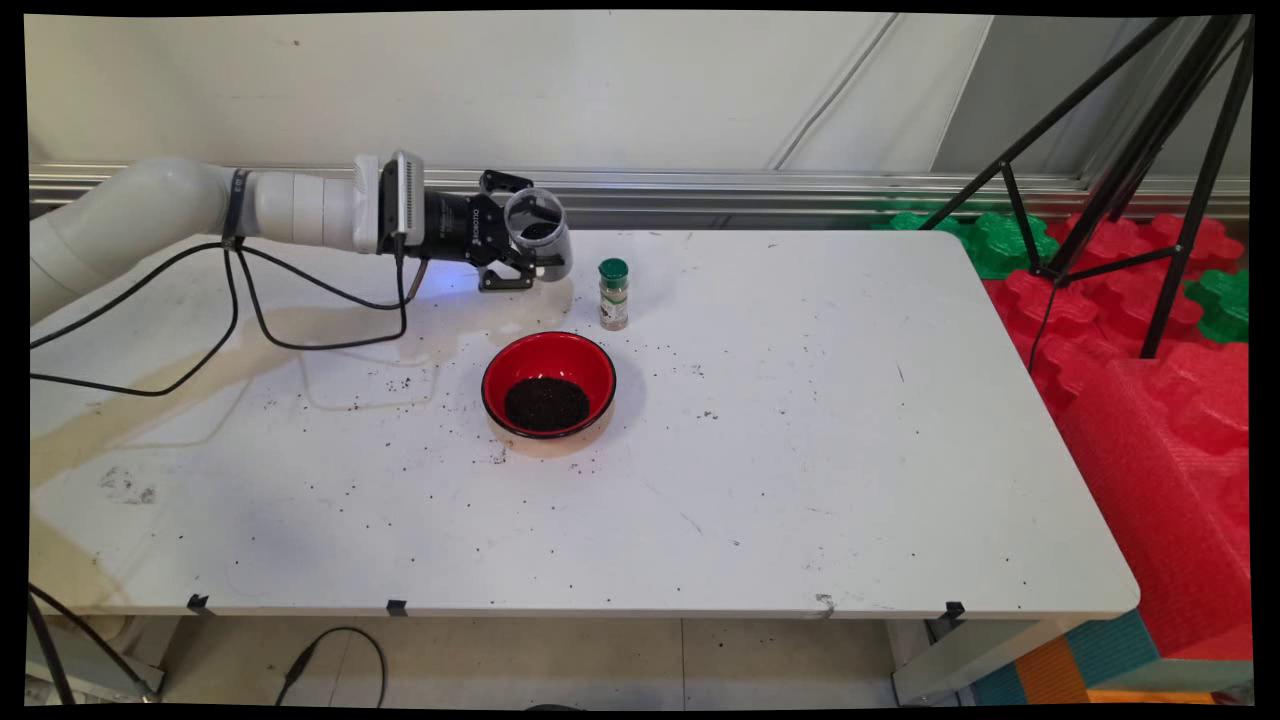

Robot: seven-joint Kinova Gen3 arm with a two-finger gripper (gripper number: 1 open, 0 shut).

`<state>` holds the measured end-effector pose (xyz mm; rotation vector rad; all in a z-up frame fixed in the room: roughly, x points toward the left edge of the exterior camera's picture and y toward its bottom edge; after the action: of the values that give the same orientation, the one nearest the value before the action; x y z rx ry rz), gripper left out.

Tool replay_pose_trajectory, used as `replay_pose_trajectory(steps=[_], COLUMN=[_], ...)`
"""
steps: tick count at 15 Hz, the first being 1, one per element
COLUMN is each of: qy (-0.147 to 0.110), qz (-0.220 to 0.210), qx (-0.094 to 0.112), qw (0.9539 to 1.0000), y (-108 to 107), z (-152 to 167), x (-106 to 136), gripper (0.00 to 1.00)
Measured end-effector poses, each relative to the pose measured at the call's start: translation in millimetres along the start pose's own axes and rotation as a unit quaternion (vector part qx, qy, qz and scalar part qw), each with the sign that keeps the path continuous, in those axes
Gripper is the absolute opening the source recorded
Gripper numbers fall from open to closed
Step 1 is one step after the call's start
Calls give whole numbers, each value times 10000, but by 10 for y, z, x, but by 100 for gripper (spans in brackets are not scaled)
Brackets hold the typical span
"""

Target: Pour the black seasoning powder in the red bowl

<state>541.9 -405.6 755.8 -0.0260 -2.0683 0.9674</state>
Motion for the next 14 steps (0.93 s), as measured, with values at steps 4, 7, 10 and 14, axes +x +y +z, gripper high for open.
replay_pose_trajectory(steps=[4, 7, 10, 14], qy=[-51, -81, -110, -145], qz=[436, 749, 1091, 1592], qx=[22, 29, 34, 32], qw=[9990, 9972, 9940, 9871], y=[41, 68, 95, 130], z=[-3, -6, -10, -9], x=[20, 32, 42, 57], gripper=[0, 0, 0, 0])
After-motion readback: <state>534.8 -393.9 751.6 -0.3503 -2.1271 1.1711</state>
